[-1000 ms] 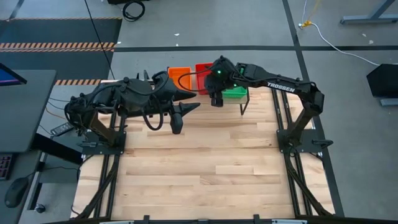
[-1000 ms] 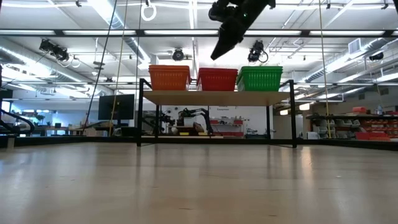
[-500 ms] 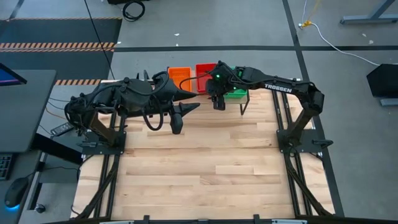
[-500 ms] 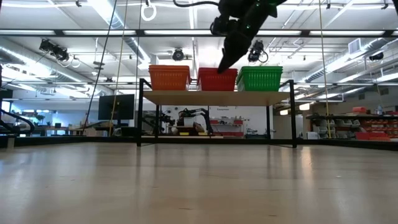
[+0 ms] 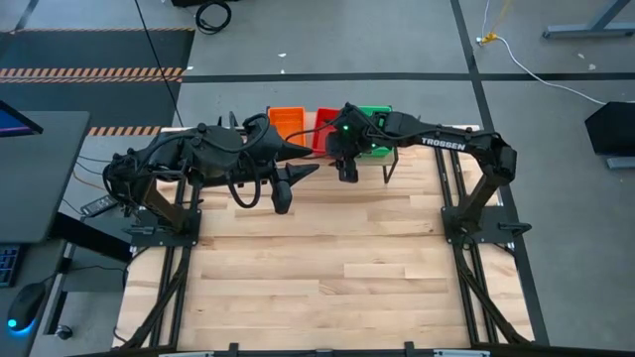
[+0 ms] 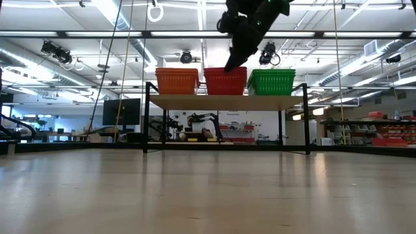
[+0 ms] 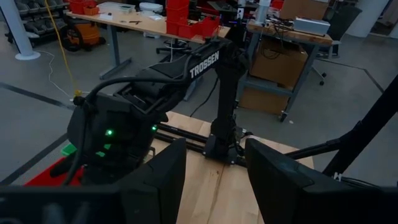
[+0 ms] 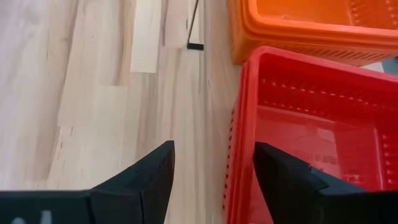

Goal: Stack baskets on shelf by color
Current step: Stack the red bin on top of the other red bin on the shelf

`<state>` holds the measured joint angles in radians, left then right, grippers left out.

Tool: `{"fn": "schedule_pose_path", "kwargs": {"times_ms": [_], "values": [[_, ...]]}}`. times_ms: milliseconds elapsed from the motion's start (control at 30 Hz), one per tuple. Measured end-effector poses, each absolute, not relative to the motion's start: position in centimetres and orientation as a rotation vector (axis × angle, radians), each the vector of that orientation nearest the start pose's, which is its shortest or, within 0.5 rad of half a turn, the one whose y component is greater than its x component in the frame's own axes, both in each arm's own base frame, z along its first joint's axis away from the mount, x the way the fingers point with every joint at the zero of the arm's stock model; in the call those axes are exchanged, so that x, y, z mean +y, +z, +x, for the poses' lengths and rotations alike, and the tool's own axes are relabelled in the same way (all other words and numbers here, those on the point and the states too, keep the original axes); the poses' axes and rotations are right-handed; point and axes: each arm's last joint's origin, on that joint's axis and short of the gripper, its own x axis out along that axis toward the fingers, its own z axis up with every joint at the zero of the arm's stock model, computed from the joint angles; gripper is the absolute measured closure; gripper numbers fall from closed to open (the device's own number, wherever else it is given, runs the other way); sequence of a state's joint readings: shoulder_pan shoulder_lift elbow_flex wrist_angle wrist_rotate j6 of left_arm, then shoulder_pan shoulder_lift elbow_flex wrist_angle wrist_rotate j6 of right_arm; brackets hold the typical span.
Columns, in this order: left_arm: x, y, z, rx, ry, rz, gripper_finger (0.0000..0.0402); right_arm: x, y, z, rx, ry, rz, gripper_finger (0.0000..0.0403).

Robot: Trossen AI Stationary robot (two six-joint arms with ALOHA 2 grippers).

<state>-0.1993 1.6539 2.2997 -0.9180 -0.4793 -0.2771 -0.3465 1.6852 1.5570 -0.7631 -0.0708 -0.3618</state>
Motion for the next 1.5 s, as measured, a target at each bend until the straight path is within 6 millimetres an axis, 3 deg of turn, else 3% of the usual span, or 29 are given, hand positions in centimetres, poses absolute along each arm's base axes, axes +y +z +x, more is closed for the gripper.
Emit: {"fn": "schedule_pose_path", "kwargs": {"times_ms": [233,367,767,933,1500], "values": [[-4.47,53.69,28.83,0.216,0.311,-0.183,0.0230,-12.27,31.74,33.82,0.936,-0.108,-0.164,0.0183],[-4.48,53.69,28.83,0.216,0.311,-0.188,0.0230,-12.27,31.37,33.28,1.017,-0.096,-0.240,0.0205],[-4.48,53.68,28.83,0.216,0.311,-0.188,0.0230,-12.13,31.28,33.20,1.035,-0.071,-0.273,0.0382],[-4.48,53.68,28.83,0.216,0.311,-0.188,0.0230,-12.11,31.45,33.53,0.988,-0.026,-0.300,0.0382],[-4.48,53.69,28.83,0.213,0.313,-0.205,0.0230,-13.01,31.47,33.25,1.000,-0.119,-0.257,0.0379]]}}
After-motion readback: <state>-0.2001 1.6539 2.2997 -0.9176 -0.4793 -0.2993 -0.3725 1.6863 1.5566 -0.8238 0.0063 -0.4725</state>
